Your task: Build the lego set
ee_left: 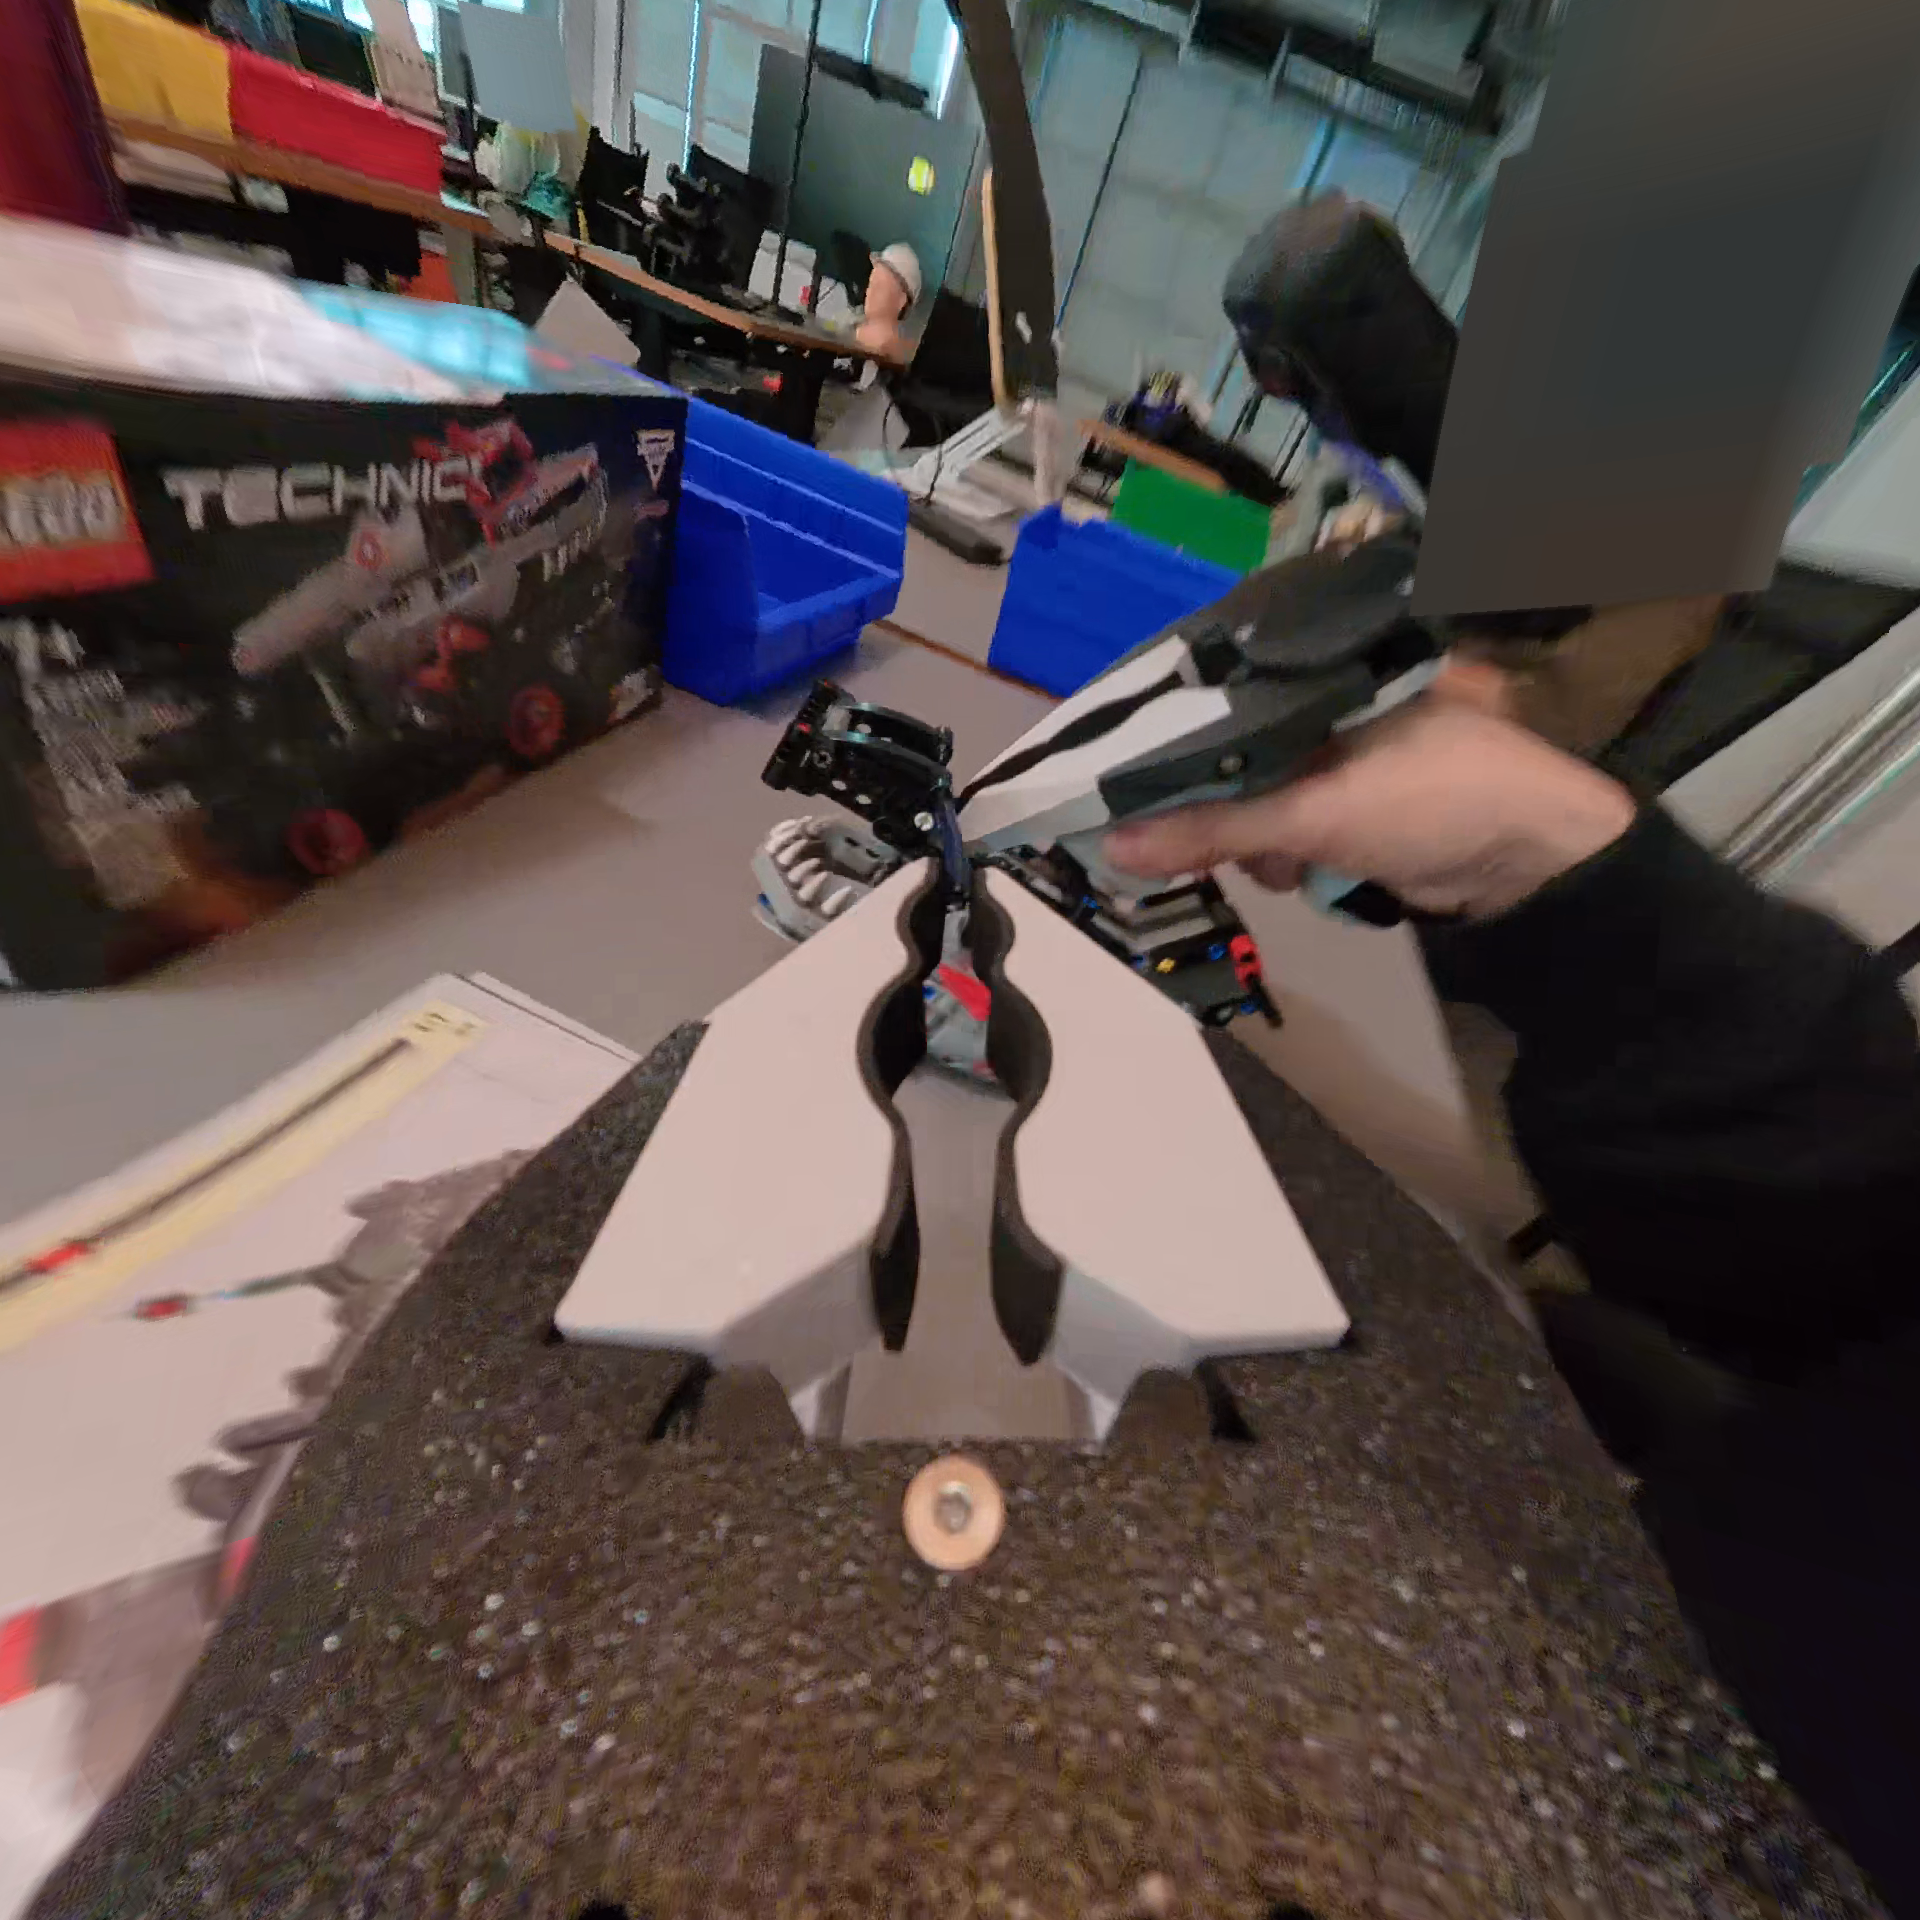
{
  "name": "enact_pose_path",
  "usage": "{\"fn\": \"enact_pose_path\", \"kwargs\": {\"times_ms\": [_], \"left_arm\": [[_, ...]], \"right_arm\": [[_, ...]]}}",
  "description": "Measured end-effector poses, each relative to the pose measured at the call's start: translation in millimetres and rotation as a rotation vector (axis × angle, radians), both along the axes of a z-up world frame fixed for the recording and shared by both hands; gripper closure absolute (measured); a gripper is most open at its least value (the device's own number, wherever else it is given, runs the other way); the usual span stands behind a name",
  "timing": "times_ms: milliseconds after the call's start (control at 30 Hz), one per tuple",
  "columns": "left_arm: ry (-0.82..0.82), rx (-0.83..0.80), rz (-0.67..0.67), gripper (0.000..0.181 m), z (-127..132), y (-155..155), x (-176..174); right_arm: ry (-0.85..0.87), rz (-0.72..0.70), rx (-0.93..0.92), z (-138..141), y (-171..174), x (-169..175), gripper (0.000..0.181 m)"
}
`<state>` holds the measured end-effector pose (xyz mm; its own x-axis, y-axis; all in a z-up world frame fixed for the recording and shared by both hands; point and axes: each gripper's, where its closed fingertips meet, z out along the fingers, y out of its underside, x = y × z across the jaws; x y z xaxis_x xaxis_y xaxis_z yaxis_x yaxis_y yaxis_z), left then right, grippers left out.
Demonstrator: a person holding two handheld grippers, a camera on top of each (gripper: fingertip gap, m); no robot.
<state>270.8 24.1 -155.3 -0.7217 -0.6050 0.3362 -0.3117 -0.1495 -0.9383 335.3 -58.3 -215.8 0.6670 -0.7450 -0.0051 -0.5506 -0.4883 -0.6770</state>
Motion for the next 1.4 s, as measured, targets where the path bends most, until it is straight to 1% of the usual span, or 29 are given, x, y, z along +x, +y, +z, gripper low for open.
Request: {"fn": "enact_pose_path", "kwargs": {"times_ms": [33,67,100,167,200,233,300,400,533,600,767,967,1067,1167,1300,1400], "left_arm": [[0.036,-0.057,0.004,0.179,-2.1,0.7,0.8],[0.031,-0.068,0.010,0.180,-5.4,0.7,0.9],[-0.004,-0.028,0.019,0.180,-11.6,-0.8,0.8],[-0.177,0.194,0.043,0.180,-26.4,-10.2,-1.2],[-0.263,0.270,0.083,0.180,-25.7,-12.0,-0.7],[-0.286,0.290,0.104,0.180,-22.4,-14.2,-0.6],[-0.282,0.302,0.109,0.180,-19.8,-16.4,3.0],[-0.282,0.326,0.097,0.180,-20.6,-18.2,8.7],[-0.265,0.394,0.085,0.180,-28.2,-27.6,18.6],[-0.268,0.423,0.109,0.180,-27.8,-31.4,23.8],[-0.286,0.497,0.129,0.180,-28.5,-36.8,30.0],[-0.277,0.506,0.134,0.179,-28.4,-39.4,36.3],[-0.276,0.529,0.129,0.179,-28.5,-39.3,36.7],[-0.258,0.491,0.117,0.179,-29.0,-38.4,35.9],[-0.290,0.520,0.112,0.179,-28.7,-39.5,37.0],[-0.272,0.506,0.086,0.180,-28.9,-39.3,37.0]], "right_arm": [[0.000,-0.001,0.001,0.0,-0.2,0.1,0.175],[0.001,-0.001,0.006,0.2,-0.3,0.1,0.175],[0.005,0.001,0.017,0.2,0.0,-0.2,0.174],[0.018,0.037,0.058,0.9,8.6,-5.3,0.175],[0.008,0.051,0.049,1.2,11.5,-6.6,0.174],[-0.006,0.049,0.018,1.2,10.4,-6.3,0.174],[-0.025,0.033,-0.017,1.1,6.9,-4.6,0.174],[-0.032,0.021,-0.022,1.1,4.5,-2.6,0.175],[-0.043,0.043,-0.030,1.4,10.1,-4.9,0.175],[-0.046,0.051,-0.018,1.6,15.4,-7.3,0.174],[-0.051,0.048,-0.024,1.7,15.1,-7.6,0.174],[-0.063,0.033,-0.052,1.3,12.6,-5.6,0.175],[-0.057,0.027,-0.036,1.4,12.4,-5.3,0.175],[-0.057,0.022,-0.019,1.8,13.2,-5.9,0.174],[-0.055,0.012,-0.005,1.9,12.2,-5.9,0.175],[-0.050,0.007,-0.002,1.7,11.7,-5.8,0.174]]}}
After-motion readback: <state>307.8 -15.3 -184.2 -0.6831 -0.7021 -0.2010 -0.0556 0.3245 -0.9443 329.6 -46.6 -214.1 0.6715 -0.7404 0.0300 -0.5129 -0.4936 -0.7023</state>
